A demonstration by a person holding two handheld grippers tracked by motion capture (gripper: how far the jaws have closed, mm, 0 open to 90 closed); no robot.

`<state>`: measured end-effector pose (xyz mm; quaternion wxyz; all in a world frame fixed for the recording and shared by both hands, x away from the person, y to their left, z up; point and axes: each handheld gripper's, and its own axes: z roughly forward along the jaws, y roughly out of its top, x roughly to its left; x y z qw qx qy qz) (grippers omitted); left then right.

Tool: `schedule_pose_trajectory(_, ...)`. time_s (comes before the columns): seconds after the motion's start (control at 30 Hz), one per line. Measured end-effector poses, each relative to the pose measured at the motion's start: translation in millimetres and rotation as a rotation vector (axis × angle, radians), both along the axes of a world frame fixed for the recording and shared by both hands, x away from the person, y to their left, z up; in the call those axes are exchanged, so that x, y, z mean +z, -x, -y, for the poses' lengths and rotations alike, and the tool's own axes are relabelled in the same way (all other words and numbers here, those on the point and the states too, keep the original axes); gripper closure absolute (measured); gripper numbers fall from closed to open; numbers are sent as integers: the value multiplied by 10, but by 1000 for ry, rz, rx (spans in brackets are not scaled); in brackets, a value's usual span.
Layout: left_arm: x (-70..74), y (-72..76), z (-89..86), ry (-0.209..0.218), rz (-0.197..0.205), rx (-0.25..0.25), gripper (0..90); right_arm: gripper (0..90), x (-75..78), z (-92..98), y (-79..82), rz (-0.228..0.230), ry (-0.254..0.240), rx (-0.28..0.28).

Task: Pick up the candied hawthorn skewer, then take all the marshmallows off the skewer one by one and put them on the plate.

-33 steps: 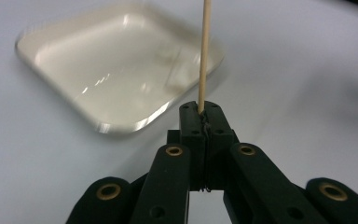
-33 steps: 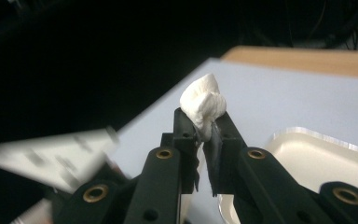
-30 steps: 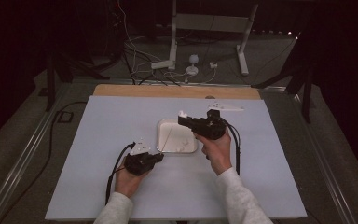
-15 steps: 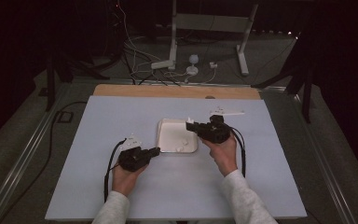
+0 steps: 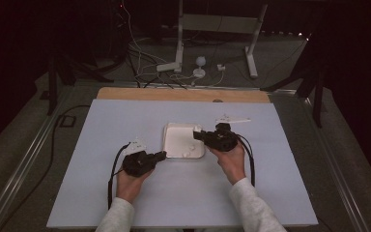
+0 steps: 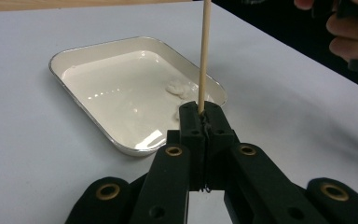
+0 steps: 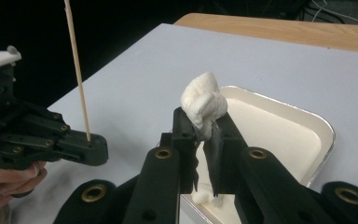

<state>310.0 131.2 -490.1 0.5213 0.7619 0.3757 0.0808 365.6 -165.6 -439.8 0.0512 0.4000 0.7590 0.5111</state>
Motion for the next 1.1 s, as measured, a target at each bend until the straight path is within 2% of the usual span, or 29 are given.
schedule_pose_trajectory(0.43,17,1,12,8,4,-3,900,830,-206,-24,18,-33,59,8)
schedule_pose_trajectory(1.1,24,2,4,18,1,3,900,825,-331,-60,12,-62,146,-1)
